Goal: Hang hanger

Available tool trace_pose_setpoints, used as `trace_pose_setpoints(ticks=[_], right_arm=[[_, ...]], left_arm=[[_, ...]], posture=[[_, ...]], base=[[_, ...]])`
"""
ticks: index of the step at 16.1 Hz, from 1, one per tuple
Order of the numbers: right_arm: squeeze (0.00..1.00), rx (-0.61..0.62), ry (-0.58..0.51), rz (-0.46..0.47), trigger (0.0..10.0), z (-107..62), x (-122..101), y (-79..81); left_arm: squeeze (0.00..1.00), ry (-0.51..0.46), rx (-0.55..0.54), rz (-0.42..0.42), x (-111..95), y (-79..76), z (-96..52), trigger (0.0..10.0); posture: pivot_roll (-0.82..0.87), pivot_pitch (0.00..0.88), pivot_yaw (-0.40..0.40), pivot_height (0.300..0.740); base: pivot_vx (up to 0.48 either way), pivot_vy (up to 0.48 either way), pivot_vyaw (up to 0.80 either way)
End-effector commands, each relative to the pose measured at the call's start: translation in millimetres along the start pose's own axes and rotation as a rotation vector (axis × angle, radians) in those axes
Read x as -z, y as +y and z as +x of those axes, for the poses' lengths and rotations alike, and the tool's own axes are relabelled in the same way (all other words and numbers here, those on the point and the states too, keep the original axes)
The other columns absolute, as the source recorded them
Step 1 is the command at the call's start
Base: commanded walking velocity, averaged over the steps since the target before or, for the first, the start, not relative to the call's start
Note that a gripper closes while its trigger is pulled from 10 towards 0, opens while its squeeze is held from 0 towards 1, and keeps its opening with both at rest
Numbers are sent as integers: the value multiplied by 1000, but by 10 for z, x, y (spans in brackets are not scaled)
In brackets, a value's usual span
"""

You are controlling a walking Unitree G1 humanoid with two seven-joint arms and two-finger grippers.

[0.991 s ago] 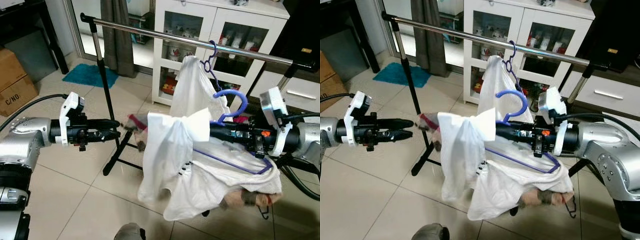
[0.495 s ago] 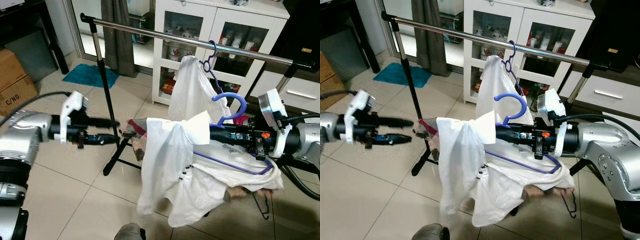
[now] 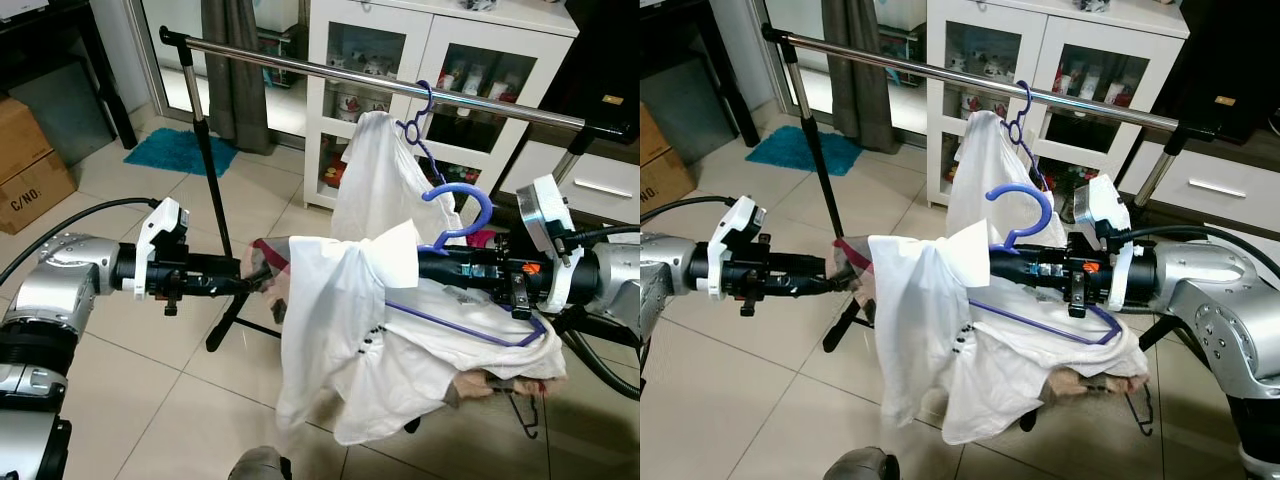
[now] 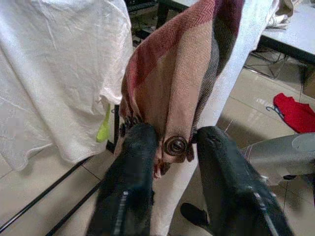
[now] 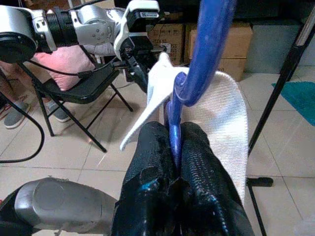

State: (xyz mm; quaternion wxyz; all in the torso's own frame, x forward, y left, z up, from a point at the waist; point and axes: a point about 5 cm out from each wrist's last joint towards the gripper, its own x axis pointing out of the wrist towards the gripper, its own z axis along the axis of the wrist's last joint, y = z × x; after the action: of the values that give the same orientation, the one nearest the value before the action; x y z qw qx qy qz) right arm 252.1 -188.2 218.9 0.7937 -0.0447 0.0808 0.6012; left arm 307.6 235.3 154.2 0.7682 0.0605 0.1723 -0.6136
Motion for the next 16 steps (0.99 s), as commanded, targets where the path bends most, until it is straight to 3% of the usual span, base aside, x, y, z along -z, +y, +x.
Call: trace_pose_setpoints(ticks=[1, 11, 13, 16], right_arm=[[0, -23, -18, -37, 10000, 21, -77, 3], [0, -18, -22, -45, 10000, 35, -81, 4], [0, -7, -19, -45, 10000, 24, -71, -1], [0, 43, -8, -40, 10000, -43, -37, -38]], left_arm=[[0, -9, 0, 24, -93, 30, 25, 0], [0, -41, -37, 8, -77, 55, 34, 0], [0, -48, -62, 3, -64, 57, -21, 0], [0, -62, -142, -9, -62, 62, -244, 0]], posture=[[97, 0, 4, 740], [92, 0, 11, 740], [91, 0, 13, 740], [92, 0, 14, 740]], base=[[0, 0, 0], [0, 0, 0], [0, 0, 0], [0, 0, 0]])
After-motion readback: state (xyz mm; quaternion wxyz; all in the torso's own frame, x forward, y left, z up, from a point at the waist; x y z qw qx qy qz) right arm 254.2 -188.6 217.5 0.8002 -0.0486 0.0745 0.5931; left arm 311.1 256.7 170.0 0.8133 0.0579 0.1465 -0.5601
